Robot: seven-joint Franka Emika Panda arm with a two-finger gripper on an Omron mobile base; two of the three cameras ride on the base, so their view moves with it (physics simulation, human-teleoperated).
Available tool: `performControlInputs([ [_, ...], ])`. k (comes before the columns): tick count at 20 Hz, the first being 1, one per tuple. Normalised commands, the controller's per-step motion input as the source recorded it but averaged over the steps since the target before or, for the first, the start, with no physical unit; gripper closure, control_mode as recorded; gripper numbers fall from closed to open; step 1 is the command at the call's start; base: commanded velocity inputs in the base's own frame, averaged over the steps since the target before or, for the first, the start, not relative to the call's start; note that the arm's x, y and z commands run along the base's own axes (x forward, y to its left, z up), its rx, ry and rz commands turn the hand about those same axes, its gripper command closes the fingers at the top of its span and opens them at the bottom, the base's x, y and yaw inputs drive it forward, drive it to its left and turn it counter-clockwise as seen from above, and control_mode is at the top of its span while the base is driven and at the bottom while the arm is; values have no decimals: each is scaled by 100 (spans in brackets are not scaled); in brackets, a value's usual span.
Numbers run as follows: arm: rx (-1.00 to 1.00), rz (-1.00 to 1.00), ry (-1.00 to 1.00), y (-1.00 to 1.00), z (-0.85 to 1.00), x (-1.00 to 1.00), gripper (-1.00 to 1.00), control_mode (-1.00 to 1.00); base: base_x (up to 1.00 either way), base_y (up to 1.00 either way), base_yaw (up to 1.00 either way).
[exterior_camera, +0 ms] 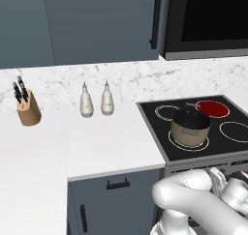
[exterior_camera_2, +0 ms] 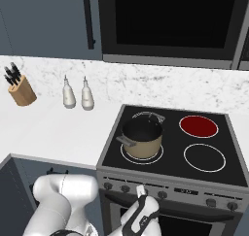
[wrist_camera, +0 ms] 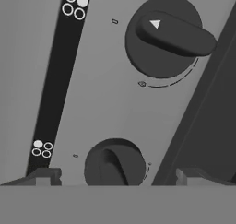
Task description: Turn off the rear right burner of the stove.
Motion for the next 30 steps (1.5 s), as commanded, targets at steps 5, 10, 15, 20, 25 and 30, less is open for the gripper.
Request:
performControlInputs([
  [5, 0, 0, -1, 0, -1, 0, -100, -100, 0, 0, 0],
  [10, -4, 0, -4, 0, -6, 1, -100, -100, 0, 0, 0],
  [15, -2, 0, 0, 1, 0, 12, -100, -100, 0, 0, 0],
  [20, 0, 0, 0, 2, 0, 11, -100, -100, 0, 0, 0],
  [25, 0, 0, 0, 6, 0, 10, -100, -100, 0, 0, 0],
  [30, 0, 0, 0, 0, 0, 2, 100, -100, 0, 0, 0],
])
